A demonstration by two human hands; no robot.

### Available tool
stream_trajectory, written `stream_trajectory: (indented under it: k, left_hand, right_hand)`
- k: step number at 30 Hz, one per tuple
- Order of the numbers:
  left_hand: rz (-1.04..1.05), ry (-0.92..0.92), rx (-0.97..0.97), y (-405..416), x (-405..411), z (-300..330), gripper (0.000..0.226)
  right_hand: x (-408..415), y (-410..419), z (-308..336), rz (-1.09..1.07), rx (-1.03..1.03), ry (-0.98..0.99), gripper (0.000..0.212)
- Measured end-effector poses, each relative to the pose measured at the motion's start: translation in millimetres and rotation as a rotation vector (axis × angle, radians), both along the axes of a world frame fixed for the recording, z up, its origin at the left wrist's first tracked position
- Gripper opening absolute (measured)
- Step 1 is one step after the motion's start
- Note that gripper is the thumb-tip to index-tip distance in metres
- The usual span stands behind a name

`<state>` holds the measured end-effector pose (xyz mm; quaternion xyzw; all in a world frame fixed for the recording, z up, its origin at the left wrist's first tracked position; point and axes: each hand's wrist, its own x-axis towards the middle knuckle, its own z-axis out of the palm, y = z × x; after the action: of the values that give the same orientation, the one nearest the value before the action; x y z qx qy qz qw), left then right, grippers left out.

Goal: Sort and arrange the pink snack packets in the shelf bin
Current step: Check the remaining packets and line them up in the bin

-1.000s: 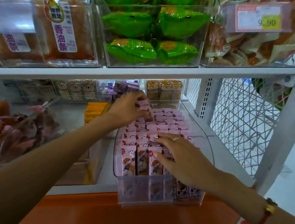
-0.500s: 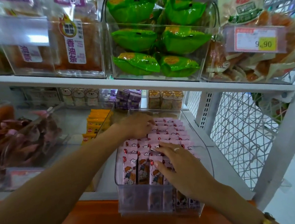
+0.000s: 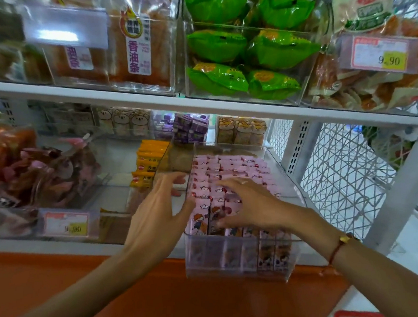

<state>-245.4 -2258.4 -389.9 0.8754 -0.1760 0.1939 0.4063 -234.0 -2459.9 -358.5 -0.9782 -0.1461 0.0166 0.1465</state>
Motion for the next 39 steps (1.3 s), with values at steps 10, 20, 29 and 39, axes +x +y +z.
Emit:
stream_trajectory:
  k: [10, 20, 29, 39]
  left_hand:
    - [-0.136, 0.211, -0.234, -1, 2, -1, 0.034]
    - [-0.064, 0.166, -0.133, 2, 0, 2, 0.035]
    - [-0.001, 0.150, -0.182, 3, -1, 10, 0.040]
    - [-0.260, 0.011, -0.078, -44, -7, 45, 0.045]
  right_hand:
    - [23, -7, 14, -0.032, 0.191, 0.103, 0.063]
    - [85, -13, 0, -0.291, 0.100, -0.167, 0.010]
    - [28, -2, 11, -0.402, 0.926, -0.679, 0.003]
    - [-46, 19, 19, -0.500, 1.504, -0.349, 0.007]
